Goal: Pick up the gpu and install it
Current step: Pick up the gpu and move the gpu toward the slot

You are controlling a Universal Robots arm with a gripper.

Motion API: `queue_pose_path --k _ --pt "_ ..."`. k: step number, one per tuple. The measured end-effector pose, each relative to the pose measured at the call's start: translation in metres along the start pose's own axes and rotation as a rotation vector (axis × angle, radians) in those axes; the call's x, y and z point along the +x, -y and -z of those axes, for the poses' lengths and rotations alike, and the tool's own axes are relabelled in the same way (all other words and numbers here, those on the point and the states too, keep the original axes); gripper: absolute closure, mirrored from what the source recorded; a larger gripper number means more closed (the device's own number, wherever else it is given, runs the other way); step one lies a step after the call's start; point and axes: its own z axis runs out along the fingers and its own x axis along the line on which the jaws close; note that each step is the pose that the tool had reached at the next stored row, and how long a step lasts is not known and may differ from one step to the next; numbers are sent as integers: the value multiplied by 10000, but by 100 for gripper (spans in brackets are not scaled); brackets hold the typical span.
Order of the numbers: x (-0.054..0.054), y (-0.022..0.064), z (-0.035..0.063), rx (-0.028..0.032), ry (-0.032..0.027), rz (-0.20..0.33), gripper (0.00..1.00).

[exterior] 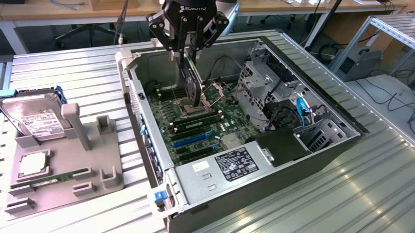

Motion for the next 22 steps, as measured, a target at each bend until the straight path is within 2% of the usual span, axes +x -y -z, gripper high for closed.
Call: queue_pose_path --k 22 --pt "-274 -18 -91 0 -2 -1 73"
